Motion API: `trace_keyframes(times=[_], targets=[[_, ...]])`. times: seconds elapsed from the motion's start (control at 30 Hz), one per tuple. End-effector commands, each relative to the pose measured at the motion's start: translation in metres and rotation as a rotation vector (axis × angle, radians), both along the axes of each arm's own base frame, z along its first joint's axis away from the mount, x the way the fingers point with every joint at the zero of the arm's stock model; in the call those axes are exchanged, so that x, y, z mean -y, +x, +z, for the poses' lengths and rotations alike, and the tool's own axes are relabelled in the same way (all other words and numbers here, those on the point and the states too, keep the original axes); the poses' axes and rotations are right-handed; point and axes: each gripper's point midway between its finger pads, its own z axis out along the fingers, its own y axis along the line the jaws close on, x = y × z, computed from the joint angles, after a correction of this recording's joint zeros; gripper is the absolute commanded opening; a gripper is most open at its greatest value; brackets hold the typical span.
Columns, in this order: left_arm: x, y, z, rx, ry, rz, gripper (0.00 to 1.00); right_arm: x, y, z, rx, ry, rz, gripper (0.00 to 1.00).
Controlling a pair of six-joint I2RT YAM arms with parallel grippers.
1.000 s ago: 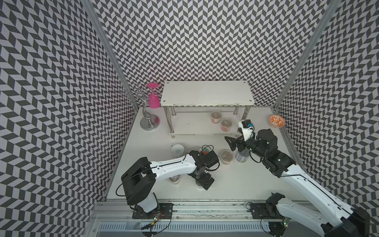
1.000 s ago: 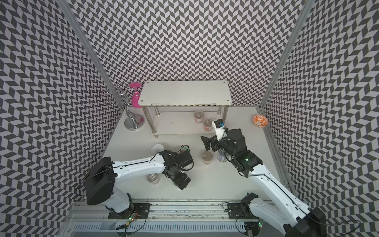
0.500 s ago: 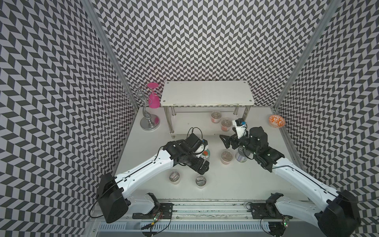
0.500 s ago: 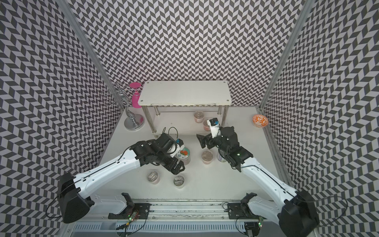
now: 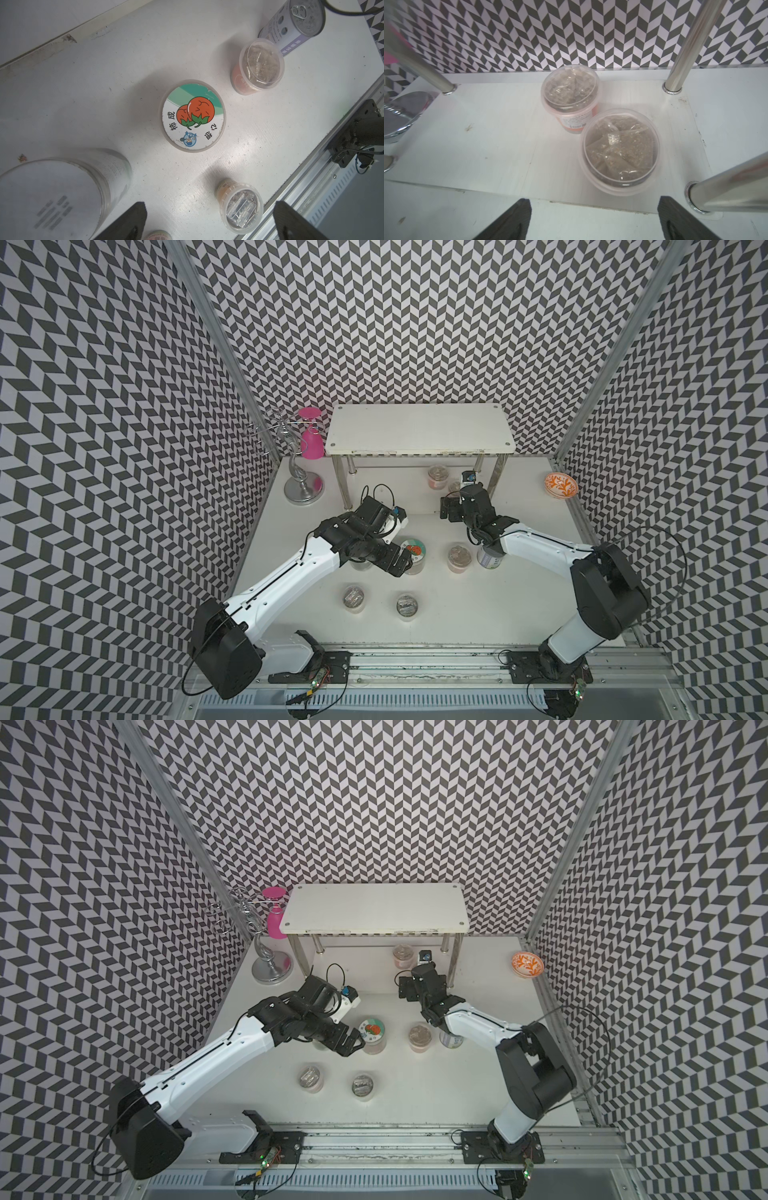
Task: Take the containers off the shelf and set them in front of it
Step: 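Pick up a container from the shelf.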
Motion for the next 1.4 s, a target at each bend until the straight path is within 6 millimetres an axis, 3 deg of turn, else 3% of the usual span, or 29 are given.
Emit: trace_keyframes(times=[0.0, 0.37, 0.47, 0.67, 0.83, 1.1, 1.37], targets=[[0.001, 0.001, 0.005, 0.027, -0.032, -0.009, 1.00, 0.006, 0.023, 0.014, 0.087, 0.012, -0.074, 0.99], [-0.005, 0.000, 0.002, 0.024, -0.024, -0.001, 1.00, 0.013, 0.064, 0.004, 0.124, -0.020, -0.076, 1.00], [-0.006, 0.000, 0.002, 0.024, -0.022, 0.001, 1.00, 0.010, 0.070, 0.002, 0.117, -0.035, -0.063, 0.94], [-0.007, -0.003, 0.001, 0.020, -0.031, 0.009, 1.00, 0.003, 0.067, 0.003, 0.116, -0.057, 0.004, 0.73], [-0.007, -0.004, -0.003, 0.009, -0.028, 0.009, 1.00, 0.001, 0.055, 0.010, 0.116, -0.050, 0.051, 0.71], [-0.006, -0.003, -0.004, 0.010, -0.030, 0.008, 1.00, -0.021, 0.003, 0.039, 0.137, -0.006, 0.264, 0.69], [-0.006, -0.001, -0.007, 0.016, -0.025, 0.008, 1.00, -0.048, -0.094, 0.065, 0.160, 0.074, 0.549, 0.66]])
